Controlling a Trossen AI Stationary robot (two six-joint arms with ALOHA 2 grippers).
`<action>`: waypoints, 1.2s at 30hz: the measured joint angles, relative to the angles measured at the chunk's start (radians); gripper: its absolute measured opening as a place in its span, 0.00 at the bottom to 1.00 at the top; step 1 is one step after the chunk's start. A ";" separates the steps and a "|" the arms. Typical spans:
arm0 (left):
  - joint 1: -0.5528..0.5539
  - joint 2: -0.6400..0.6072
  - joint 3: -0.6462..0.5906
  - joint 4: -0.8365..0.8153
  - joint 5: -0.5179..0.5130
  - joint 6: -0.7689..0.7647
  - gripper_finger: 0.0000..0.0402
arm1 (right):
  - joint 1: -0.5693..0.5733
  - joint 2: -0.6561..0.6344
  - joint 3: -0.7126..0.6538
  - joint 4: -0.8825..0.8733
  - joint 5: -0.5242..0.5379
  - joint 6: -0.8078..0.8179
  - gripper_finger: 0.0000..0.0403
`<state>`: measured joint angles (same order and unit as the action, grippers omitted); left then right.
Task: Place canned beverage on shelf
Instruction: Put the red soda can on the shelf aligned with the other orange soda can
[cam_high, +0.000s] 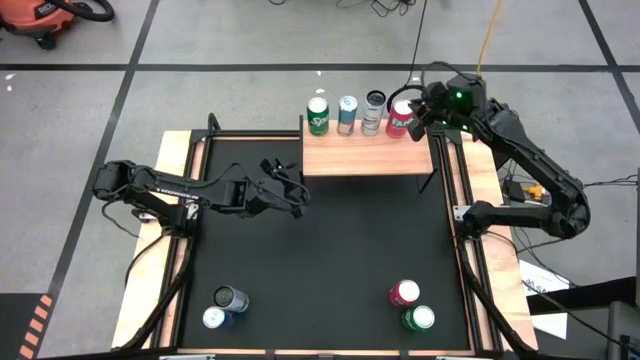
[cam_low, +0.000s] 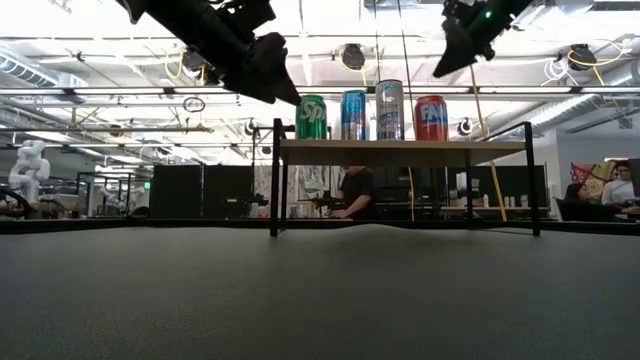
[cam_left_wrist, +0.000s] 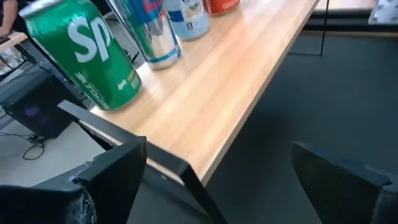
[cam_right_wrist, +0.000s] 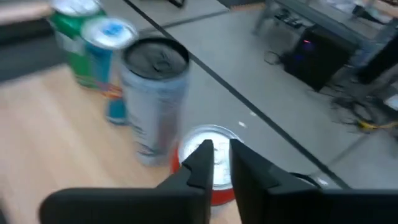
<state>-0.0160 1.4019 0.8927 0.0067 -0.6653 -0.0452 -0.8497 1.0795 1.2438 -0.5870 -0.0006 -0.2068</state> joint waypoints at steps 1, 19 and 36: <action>-0.002 -0.004 0.000 -0.001 0.000 0.000 0.99 | 0.000 -0.012 0.000 0.000 -0.023 0.019 0.14; -0.146 0.078 -0.069 0.482 0.254 0.120 0.99 | 0.596 -0.117 0.004 -0.280 0.043 0.327 0.54; -0.183 0.477 -0.035 1.031 0.582 0.112 0.99 | 1.240 0.166 0.003 -0.567 0.257 1.033 0.54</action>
<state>-0.1989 1.8792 0.8575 1.0378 -0.0838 0.0668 0.3901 1.2459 1.2472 -1.1538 0.2568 0.8259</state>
